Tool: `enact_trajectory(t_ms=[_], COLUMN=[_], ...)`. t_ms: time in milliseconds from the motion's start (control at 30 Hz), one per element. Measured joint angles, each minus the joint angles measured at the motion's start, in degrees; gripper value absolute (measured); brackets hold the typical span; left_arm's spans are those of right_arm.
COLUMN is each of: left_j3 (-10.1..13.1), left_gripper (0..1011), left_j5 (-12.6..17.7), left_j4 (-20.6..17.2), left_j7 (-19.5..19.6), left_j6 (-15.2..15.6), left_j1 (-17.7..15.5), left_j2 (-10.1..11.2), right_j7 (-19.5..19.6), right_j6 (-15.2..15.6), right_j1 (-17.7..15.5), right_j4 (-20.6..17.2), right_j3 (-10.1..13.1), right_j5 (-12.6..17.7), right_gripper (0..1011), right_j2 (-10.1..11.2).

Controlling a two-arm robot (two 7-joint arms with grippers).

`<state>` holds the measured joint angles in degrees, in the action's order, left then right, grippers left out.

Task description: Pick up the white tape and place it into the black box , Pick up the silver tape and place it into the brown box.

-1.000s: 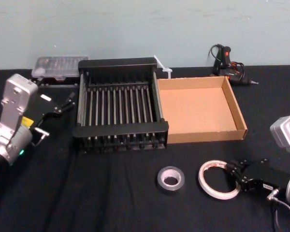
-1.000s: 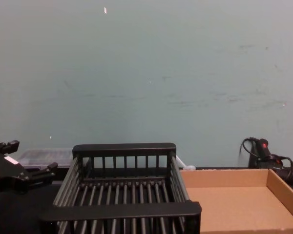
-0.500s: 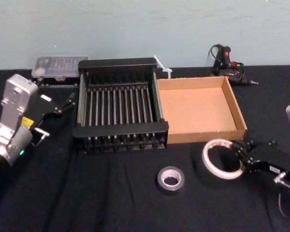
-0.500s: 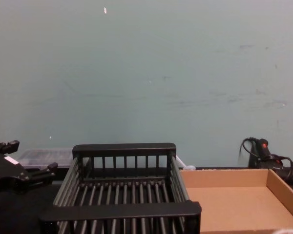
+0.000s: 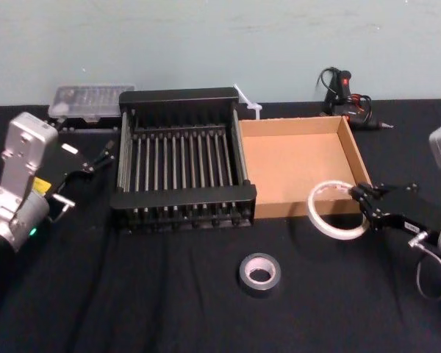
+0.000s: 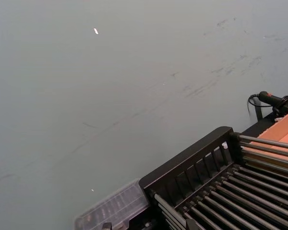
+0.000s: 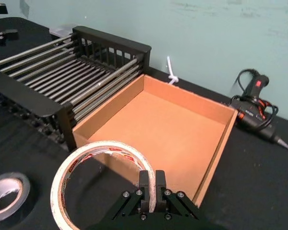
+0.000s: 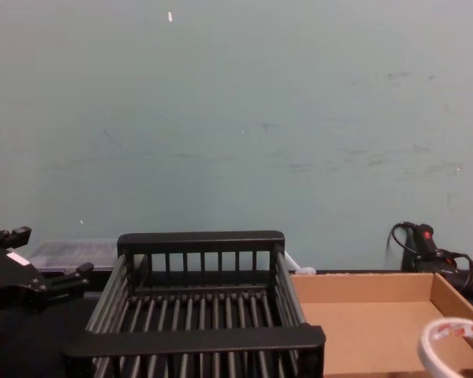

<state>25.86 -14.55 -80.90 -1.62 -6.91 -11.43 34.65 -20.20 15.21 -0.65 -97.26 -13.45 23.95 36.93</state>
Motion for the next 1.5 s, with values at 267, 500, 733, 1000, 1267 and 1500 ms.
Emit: enact_trajectory(t_ms=[267, 500, 733, 1000, 1267, 1500], left_j3=[0.0, 0.0, 0.0, 0.0, 0.0, 0.0], left_gripper=[1001, 1001, 1001, 1001, 1001, 1001], left_j5=[0.0, 0.0, 0.0, 0.0, 0.0, 0.0], left_j4=[0.0, 0.0, 0.0, 0.0, 0.0, 0.0], left_j7=[0.0, 0.0, 0.0, 0.0, 0.0, 0.0], left_j6=[0.0, 0.0, 0.0, 0.0, 0.0, 0.0], left_j1=[0.0, 0.0, 0.0, 0.0, 0.0, 0.0], left_j2=[0.0, 0.0, 0.0, 0.0, 0.0, 0.0], right_j7=[0.1, -0.6, -1.2, -1.9, -2.6, -3.1], right_j6=[0.4, 0.8, 1.4, 1.8, 2.4, 2.9], right_j1=[3.6, 7.6, 10.9, 13.9, 16.9, 18.7], right_j4=[1.7, 3.5, 5.0, 6.6, 7.8, 8.7], right_j3=[-1.3, -2.9, -4.5, -6.3, -8.5, -10.1], right_j5=[-1.9, -3.9, -5.3, -6.6, -7.9, -8.8], right_gripper=[86, 86, 86, 86, 86, 86], right_j2=[-1.8, -3.6, -5.5, -7.5, -9.5, -11.1])
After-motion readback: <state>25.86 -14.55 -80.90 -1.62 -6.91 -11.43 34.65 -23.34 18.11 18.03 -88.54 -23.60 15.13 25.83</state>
